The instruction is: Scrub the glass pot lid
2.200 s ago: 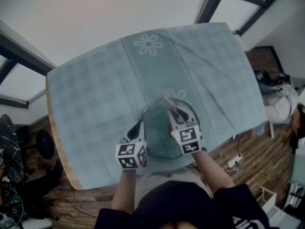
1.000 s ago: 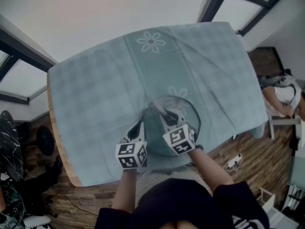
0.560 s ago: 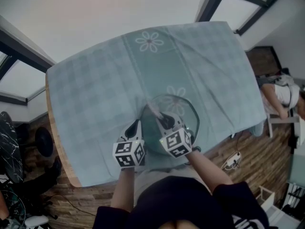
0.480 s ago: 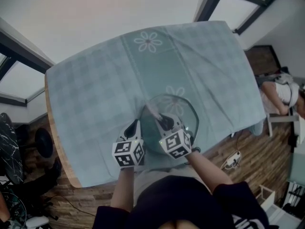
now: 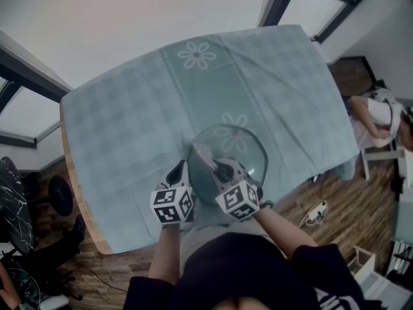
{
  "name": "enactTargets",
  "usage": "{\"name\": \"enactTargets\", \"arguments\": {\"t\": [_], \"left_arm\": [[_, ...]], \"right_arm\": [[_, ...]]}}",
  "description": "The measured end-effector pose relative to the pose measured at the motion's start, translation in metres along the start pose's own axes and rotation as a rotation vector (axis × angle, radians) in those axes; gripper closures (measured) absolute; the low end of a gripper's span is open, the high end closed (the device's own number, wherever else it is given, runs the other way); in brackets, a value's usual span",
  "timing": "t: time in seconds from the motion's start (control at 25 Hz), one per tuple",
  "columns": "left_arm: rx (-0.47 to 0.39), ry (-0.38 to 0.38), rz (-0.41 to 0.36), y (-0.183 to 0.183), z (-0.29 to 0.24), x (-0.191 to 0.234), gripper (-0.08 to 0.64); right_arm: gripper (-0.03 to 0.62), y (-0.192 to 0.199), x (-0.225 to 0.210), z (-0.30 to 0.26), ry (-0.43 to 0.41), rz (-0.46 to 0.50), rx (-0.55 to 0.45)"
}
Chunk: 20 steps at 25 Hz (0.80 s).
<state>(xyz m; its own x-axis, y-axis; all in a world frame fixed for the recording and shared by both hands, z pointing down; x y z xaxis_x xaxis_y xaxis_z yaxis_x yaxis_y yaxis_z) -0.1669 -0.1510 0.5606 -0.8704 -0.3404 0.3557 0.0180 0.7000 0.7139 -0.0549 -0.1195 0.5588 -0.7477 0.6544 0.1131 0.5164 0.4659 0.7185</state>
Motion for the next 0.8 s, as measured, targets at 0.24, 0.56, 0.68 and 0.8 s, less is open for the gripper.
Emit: {"name": "enactTargets", "arguments": {"t": [0.24, 0.56, 0.68, 0.8], "left_arm": [[0.009, -0.016, -0.015, 0.007, 0.006, -0.002, 0.557], [-0.003, -0.071, 0.004, 0.02, 0.021, -0.009, 0.557], [-0.013, -0.1, 0.023, 0.027, 0.029, -0.012, 0.557], [-0.02, -0.133, 0.046, 0.036, 0.036, -0.016, 0.557]], "right_arm": [[0.514, 0.005, 0.012, 0.008, -0.025, 0.03, -0.001], [0.514, 0.011, 0.028, 0.021, -0.107, 0.056, -0.014], [0.514, 0.017, 0.035, 0.027, -0.142, 0.074, -0.015], [0.513, 0.023, 0.042, 0.034, -0.176, 0.097, -0.011]]}}
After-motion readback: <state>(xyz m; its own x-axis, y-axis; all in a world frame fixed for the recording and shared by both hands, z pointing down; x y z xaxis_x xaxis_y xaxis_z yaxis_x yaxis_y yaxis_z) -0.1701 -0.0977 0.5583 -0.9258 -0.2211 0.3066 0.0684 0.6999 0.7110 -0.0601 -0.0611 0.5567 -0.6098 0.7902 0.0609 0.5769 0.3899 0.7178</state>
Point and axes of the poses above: the fingertips, and each gripper's own axes: z backward along the fingers, x to its left, y out of its underside, the point moved 4 cm from there along z, backward along the fingers, and after that the axes turned 1 degree about -z, right-handed, at the moved point
